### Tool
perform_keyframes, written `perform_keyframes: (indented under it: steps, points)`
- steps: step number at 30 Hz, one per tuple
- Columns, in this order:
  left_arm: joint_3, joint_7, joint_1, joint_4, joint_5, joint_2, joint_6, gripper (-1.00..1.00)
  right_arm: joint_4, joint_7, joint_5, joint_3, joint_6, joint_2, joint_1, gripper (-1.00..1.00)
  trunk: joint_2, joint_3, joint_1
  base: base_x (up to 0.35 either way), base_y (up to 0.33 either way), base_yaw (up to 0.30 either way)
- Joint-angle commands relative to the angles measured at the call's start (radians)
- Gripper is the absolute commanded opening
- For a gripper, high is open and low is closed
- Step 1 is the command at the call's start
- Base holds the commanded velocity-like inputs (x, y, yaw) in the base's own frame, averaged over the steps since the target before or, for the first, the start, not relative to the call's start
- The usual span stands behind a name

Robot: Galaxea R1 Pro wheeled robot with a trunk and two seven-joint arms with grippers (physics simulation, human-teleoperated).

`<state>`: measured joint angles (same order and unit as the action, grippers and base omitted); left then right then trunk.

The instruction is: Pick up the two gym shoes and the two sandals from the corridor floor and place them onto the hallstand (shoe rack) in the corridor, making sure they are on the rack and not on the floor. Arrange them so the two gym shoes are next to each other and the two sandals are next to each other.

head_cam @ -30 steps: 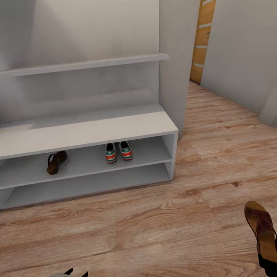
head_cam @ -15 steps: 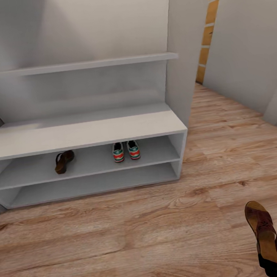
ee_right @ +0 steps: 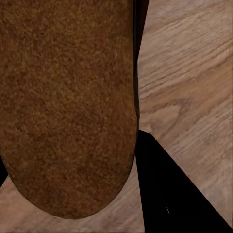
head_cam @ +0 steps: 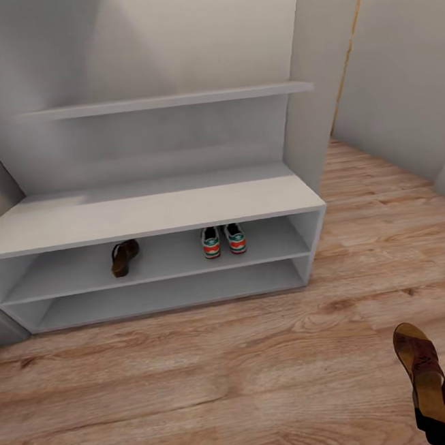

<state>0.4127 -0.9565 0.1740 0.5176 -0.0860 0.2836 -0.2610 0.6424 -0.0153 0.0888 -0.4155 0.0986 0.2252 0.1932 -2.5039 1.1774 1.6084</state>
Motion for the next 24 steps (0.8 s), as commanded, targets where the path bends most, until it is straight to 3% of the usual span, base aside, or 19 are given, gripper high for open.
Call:
perform_keyframes:
  steps: [1, 24]
  points:
    - [0.001, -0.004, 0.001, -0.002, -0.001, 0.0, -0.005, 1.0, 0.0, -0.003, 0.012, 0.001, 0.002, 0.0, 0.0, -1.0, 0.0, 0.001, 0.0, -0.055, 0.302, 0.0]
    - [0.001, -0.004, 0.001, -0.002, -0.005, -0.001, -0.003, 1.0, -0.002, -0.003, 0.011, 0.002, 0.001, -0.001, 0.0, -1.0, 0.0, 0.001, 0.0, -0.114, 0.302, 0.0]
